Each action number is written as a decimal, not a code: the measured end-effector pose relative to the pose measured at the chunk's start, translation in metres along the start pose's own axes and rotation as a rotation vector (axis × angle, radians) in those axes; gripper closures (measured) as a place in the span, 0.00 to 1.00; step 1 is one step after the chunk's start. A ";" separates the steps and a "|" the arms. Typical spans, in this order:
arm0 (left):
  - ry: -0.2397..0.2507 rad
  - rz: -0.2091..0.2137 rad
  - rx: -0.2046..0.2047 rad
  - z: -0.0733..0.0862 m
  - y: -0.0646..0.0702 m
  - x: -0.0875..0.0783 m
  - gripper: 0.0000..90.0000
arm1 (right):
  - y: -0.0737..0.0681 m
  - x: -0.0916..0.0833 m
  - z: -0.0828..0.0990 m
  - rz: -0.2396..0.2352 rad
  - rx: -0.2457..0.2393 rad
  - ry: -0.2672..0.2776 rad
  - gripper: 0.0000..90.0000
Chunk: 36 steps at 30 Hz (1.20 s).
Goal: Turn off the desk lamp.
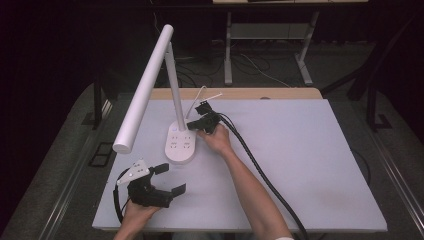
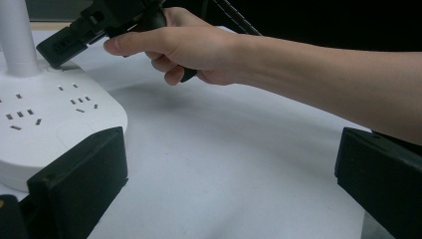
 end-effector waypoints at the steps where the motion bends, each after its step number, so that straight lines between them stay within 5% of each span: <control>1: -0.001 0.001 0.000 0.000 0.000 0.000 0.00 | 0.000 0.000 0.000 -0.002 0.000 -0.001 1.00; 27: -0.005 0.008 0.007 0.000 0.000 0.001 0.00 | -0.002 -0.002 0.002 0.009 -0.023 0.010 1.00; 36: -0.004 0.005 0.003 0.000 0.000 0.002 0.00 | 0.007 -0.012 0.006 0.022 -0.019 0.015 1.00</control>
Point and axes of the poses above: each handheld gripper's, and its own axes: x roughly forward along the jaws, z roughly out of its underside, y roughly to its right, the point moved 6 cm from there along x, roughly forward along the jaws
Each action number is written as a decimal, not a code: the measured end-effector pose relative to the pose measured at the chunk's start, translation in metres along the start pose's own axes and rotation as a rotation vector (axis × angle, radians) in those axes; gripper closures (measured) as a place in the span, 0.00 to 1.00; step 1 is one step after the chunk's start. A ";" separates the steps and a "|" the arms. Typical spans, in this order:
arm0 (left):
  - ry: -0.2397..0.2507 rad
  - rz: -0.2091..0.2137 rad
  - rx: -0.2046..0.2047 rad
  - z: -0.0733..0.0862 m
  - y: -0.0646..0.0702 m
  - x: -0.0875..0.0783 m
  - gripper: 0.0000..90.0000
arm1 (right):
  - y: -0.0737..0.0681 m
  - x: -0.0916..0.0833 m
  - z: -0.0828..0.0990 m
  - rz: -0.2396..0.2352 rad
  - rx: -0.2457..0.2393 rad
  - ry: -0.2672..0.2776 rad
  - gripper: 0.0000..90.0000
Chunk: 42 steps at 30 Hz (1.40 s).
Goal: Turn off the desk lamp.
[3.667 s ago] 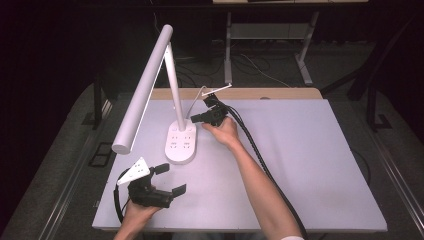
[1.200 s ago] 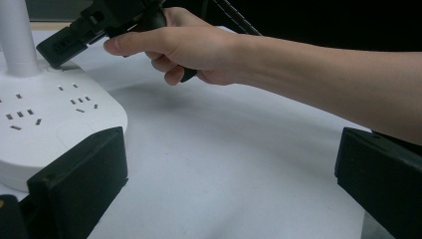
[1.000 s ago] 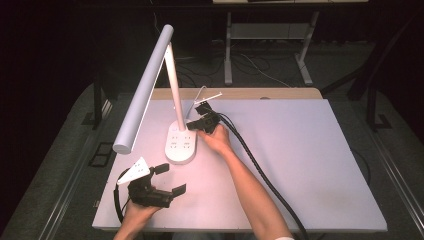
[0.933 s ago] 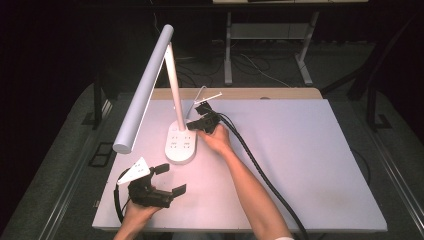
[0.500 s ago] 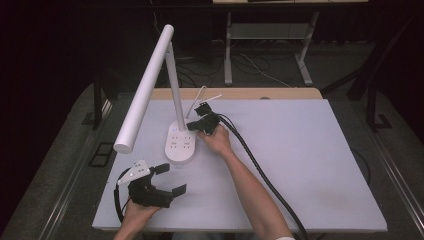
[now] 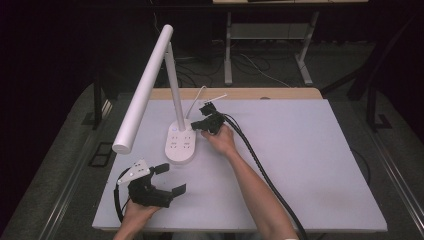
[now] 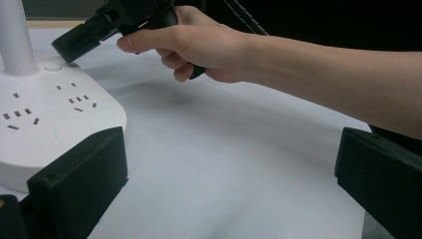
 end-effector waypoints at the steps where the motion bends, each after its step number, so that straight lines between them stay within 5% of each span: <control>1: -0.002 0.000 0.002 0.000 0.000 0.000 0.00 | 0.001 -0.002 0.001 -0.002 0.006 0.003 1.00; 19: -0.005 -0.003 0.003 0.001 0.000 0.001 0.00 | 0.001 -0.062 -0.006 0.003 -0.060 0.027 0.99; 32: -0.005 -0.009 0.007 0.000 -0.001 0.001 0.00 | 0.010 -0.110 -0.001 0.032 -0.053 0.062 0.64; 42: 0.000 -0.006 0.001 0.000 0.000 0.002 0.00 | 0.018 -0.143 0.019 0.054 -0.062 0.058 0.16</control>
Point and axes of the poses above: each handheld gripper's, and its own axes: x roughly forward along the jaws, z roughly out of its underside, y roughly to its right, the point moved 6 cm from there along x, roughly forward along the jaws
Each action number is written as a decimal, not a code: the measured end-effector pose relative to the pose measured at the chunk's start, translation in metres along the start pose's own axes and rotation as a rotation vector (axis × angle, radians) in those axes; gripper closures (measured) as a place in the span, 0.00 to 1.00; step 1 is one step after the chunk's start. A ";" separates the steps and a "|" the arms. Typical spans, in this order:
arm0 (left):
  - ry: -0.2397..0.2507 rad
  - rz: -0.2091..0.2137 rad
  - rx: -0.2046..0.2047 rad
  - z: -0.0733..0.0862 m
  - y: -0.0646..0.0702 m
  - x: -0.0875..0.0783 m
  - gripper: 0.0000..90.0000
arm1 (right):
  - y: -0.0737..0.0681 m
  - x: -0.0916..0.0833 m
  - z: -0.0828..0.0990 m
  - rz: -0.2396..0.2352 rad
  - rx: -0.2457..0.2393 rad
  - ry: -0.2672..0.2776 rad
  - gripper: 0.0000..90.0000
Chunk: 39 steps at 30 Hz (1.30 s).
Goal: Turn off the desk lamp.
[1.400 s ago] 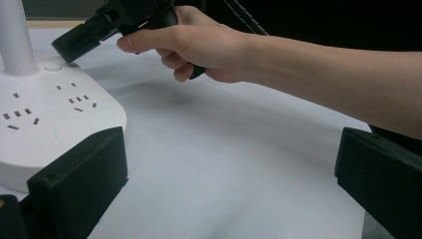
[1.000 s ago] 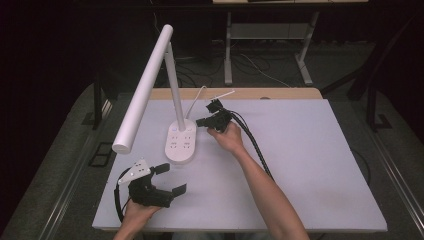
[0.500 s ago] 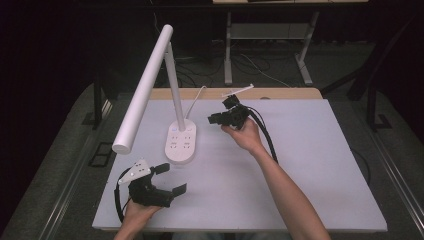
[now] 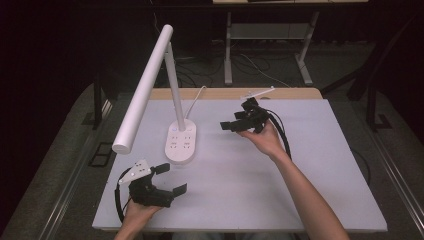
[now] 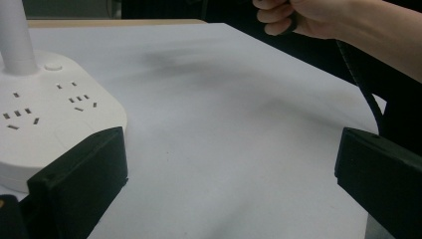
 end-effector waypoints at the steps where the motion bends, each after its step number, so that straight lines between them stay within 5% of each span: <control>1: 0.000 0.000 0.000 0.000 0.000 0.000 0.00 | 0.001 -0.004 0.003 0.000 0.000 -0.006 0.12; 3: -0.002 -0.001 0.002 0.000 0.000 0.000 0.00 | 0.002 -0.012 0.009 -0.013 -0.003 -0.006 0.00; 22: -0.021 0.003 0.018 0.001 0.002 0.004 0.00 | -0.001 -0.094 0.077 0.007 -0.006 0.046 0.01; 39: -0.032 0.009 0.024 0.002 0.004 0.006 0.00 | -0.002 -0.135 0.156 0.075 0.064 0.107 0.01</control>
Point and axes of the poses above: each handheld gripper's, and its own axes: x roughly forward along the jaws, z roughly out of its underside, y roughly to its right, the point moved 6 cm from there along x, roughly forward along the jaws
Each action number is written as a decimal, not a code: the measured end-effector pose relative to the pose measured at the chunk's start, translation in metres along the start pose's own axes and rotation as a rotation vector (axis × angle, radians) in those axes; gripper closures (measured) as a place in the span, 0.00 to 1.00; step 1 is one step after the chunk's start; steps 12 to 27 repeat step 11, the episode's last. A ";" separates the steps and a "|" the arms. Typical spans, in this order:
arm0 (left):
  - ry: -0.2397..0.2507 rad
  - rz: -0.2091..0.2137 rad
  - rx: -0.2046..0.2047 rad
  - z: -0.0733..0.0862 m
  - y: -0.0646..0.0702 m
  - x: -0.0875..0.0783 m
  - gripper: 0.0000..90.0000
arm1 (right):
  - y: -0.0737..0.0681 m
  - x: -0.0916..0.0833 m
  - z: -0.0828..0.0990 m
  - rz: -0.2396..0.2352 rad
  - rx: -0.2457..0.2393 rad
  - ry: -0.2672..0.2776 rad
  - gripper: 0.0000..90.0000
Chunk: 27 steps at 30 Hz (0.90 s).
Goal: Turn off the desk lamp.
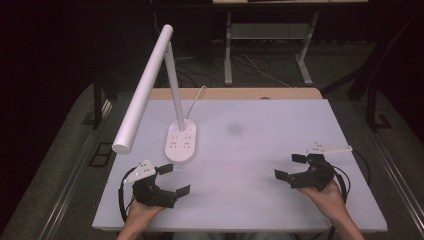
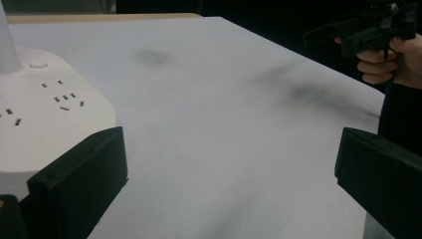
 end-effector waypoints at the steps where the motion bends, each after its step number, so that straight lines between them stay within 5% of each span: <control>1: -0.001 -0.001 0.001 0.000 0.000 0.000 0.00 | 0.000 -0.001 0.003 0.007 -0.001 0.004 0.01; 11: -0.006 -0.002 -0.005 0.001 0.000 0.001 0.00 | 0.005 -0.016 0.032 0.042 0.027 0.034 0.01; 27: -0.006 -0.002 -0.005 0.001 0.000 0.001 0.00 | 0.005 -0.016 0.032 0.042 0.027 0.034 0.01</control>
Point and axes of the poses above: each handheld gripper's, and its own axes: x roughly forward along the jaws, z roughly out of its underside, y roughly to its right, the point moved 6 cm from there along x, roughly forward along the jaws
